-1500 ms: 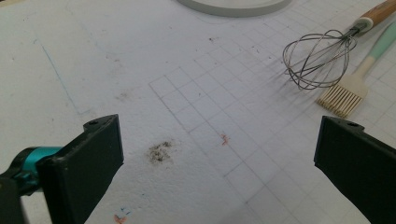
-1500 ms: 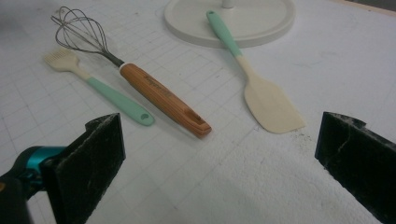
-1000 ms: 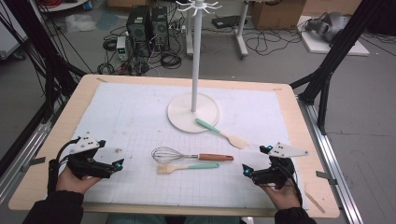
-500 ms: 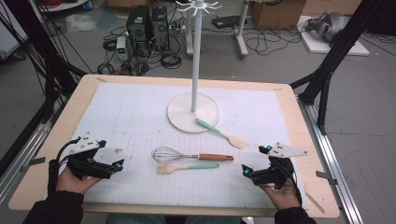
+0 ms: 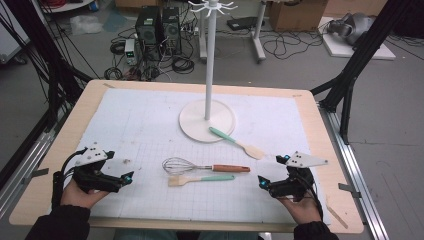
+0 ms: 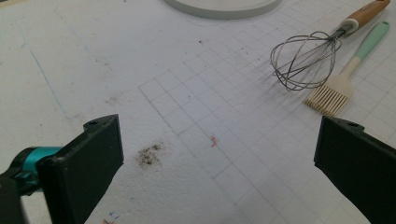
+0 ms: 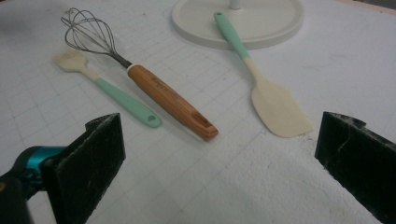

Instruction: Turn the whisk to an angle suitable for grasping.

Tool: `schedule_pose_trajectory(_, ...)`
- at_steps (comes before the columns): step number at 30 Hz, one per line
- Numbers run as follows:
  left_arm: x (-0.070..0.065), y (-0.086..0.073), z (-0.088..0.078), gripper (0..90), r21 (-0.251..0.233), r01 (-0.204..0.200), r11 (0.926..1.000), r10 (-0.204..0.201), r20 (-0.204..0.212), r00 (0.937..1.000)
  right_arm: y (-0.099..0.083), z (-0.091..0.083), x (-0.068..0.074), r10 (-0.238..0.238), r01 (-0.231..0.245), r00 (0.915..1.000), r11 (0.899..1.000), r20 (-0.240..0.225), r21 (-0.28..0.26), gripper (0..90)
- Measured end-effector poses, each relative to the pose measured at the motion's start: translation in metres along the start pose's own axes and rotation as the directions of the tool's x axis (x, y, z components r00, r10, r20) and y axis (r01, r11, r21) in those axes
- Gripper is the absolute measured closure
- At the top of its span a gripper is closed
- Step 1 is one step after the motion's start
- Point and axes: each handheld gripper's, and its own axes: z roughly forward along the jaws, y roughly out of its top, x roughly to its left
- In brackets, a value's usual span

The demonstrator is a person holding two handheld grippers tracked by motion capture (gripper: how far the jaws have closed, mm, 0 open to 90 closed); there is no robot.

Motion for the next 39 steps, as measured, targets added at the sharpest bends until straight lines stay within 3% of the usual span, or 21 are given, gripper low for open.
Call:
schedule_pose_trajectory(6, -0.001, 0.000, 0.001, 1.7, -0.001, 0.002, 1.0000, -0.002, 0.001, 1.0000, 0.009, 0.004, -0.004, 0.008, -0.008, 0.9996, 1.000, -0.026, 0.011, 0.1)
schedule_pose_trajectory(11, -0.001, 0.001, 0.001, 1.8, -0.002, -0.001, 1.0000, 0.001, 0.002, 1.0000, 0.019, 0.006, -0.009, -0.012, 0.013, 0.9992, 1.000, -0.038, 0.027, 0.2)
schedule_pose_trajectory(14, -0.002, 0.001, 0.002, 1.8, -0.002, -0.006, 1.0000, 0.006, 0.006, 1.0000, 0.025, 0.005, -0.011, -0.019, 0.021, 0.9978, 0.999, -0.063, 0.034, 5.0)
schedule_pose_trajectory(39, -0.005, 0.005, 0.005, 1.8, -0.014, -0.011, 0.9998, 0.011, 0.016, 0.9998, 0.066, 0.018, -0.017, -0.069, 0.079, 0.9890, 0.994, -0.131, 0.073, 5.0)
